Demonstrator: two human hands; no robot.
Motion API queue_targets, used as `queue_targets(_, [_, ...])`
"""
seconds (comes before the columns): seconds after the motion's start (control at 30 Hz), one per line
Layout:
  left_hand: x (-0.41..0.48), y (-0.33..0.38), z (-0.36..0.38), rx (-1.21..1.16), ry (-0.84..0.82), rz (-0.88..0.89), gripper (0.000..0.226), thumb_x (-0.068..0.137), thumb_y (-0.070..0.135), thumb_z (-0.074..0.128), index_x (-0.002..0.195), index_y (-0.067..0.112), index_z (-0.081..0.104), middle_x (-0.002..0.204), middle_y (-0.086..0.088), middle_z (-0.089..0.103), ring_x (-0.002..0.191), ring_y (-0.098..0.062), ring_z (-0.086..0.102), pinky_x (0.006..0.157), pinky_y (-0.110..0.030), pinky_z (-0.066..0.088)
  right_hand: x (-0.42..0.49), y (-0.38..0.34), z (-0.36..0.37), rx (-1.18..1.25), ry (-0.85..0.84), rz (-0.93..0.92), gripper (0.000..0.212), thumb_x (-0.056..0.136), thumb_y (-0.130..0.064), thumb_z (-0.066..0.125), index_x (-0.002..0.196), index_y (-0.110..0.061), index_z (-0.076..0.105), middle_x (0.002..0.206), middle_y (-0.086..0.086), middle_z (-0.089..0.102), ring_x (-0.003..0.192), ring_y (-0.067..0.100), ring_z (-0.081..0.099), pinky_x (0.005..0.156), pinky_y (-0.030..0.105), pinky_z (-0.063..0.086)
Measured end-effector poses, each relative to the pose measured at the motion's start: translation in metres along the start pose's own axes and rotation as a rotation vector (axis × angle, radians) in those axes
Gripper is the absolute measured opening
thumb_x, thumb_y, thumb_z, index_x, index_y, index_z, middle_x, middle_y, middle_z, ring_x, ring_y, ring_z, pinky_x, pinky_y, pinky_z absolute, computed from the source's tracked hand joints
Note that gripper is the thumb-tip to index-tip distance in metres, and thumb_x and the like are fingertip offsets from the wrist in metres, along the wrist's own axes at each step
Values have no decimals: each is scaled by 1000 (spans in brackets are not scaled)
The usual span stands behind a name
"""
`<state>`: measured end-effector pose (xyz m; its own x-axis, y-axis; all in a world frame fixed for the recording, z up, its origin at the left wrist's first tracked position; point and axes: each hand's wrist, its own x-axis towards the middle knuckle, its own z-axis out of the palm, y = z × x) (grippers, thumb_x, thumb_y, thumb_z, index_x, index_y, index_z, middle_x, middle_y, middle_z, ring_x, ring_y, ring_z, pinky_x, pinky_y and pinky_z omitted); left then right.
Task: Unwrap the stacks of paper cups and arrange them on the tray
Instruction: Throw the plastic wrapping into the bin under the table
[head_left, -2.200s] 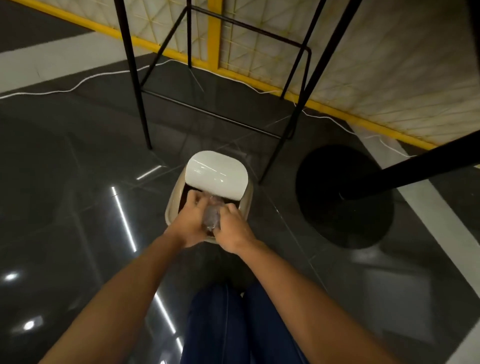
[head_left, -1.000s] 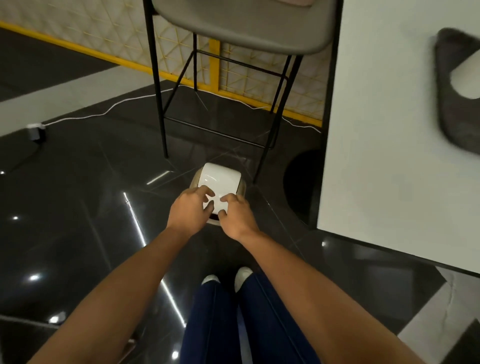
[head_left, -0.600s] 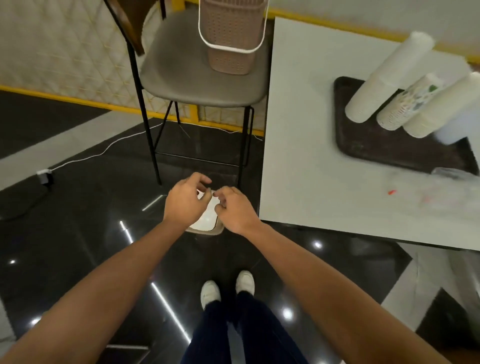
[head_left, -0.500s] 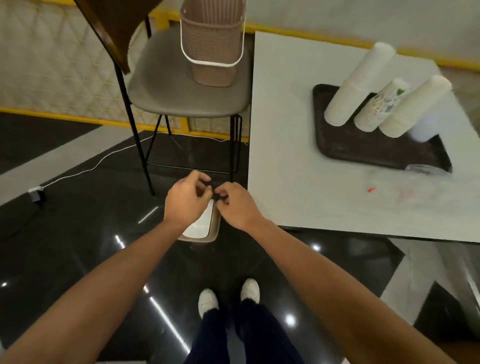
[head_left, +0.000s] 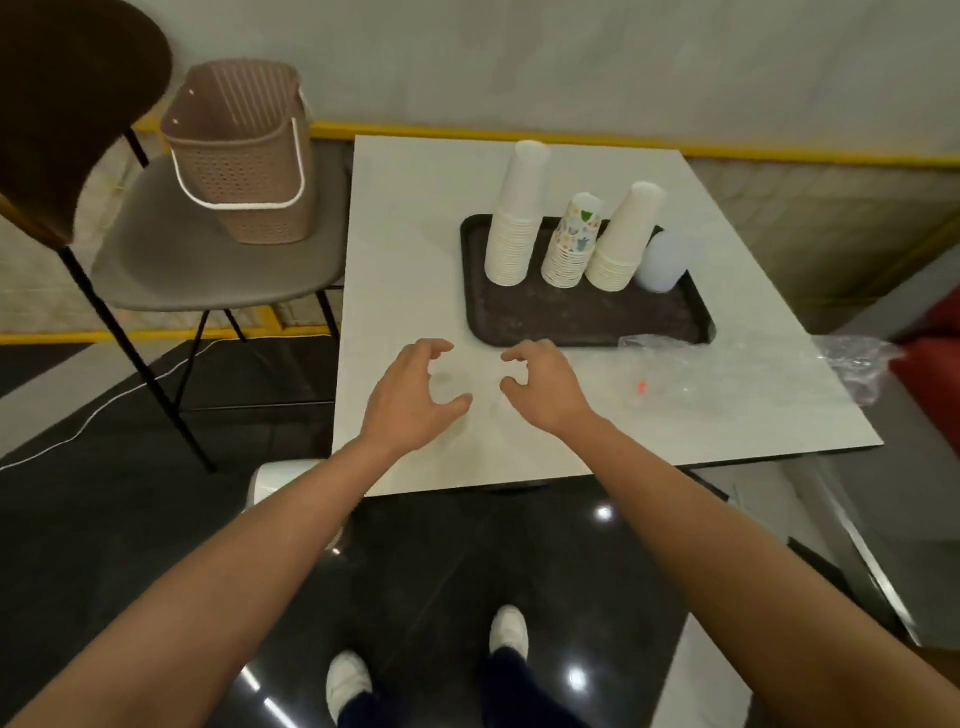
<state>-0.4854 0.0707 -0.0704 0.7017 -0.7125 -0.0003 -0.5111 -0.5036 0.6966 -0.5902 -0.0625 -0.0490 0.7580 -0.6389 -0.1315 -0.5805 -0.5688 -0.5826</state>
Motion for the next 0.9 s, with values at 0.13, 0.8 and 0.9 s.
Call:
queue_targets(0.13, [18, 40, 41, -38, -68, 34, 73, 75, 41, 76, 136, 24, 40, 138, 3, 45, 118, -17, 52, 89, -27, 46, 8, 47, -44, -79, 87, -43, 36, 85, -15, 62, 121, -14, 57, 127, 8, 50, 119, 23, 45, 99, 27, 35])
queue_targets(0.8, [86, 109, 172, 389, -491, 73, 127, 56, 57, 84, 151, 31, 4, 158, 1, 18, 143, -29, 19, 111, -47, 27, 30, 172, -107, -240, -195, 217, 96, 79, -6, 70, 148, -32, 10, 153, 8, 15, 139, 33, 17, 109, 50, 33])
queue_targets(0.9, [89, 111, 180, 370, -478, 57, 123, 57, 60, 81, 151, 31, 6, 153, 1, 29, 138, -30, 26, 109, -47, 28, 32, 175, -105, -211, -102, 186, 85, 81, -5, 69, 147, -24, 19, 145, 11, 26, 131, 31, 28, 104, 40, 37])
